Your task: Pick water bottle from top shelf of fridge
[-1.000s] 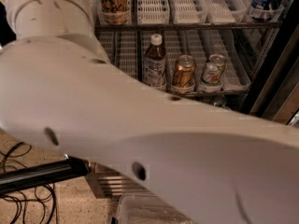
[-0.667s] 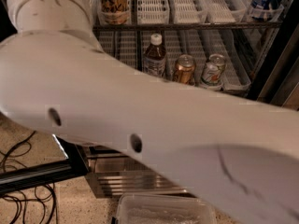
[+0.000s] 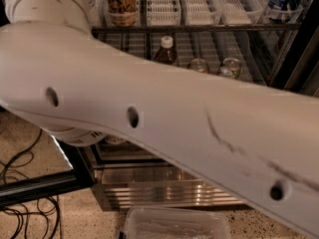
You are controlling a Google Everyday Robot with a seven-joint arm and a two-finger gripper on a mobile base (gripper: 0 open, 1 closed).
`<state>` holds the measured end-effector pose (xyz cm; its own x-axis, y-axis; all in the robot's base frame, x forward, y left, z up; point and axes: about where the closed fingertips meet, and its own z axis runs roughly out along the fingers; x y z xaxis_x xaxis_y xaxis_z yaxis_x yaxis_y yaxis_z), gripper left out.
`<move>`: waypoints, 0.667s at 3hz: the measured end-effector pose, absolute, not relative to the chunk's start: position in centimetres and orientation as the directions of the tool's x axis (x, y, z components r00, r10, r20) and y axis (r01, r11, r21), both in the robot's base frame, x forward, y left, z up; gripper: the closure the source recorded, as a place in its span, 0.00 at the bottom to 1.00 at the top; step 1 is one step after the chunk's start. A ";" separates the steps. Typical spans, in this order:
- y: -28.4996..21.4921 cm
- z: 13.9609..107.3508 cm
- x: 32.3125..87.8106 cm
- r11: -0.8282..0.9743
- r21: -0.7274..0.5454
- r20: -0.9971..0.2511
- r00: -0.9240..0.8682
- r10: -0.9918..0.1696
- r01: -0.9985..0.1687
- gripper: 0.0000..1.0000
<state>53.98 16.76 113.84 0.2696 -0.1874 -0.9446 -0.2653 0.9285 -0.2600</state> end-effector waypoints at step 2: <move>17.6 112.2 55.0 0.933 -0.252 -0.957 0.208 -0.201 -0.259 0.33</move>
Offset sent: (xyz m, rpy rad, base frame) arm 0.0264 0.0102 -0.0447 -0.0132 0.1266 -0.0395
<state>55.00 17.64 112.20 0.2076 -0.2007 -0.9574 -0.2587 0.9326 -0.2516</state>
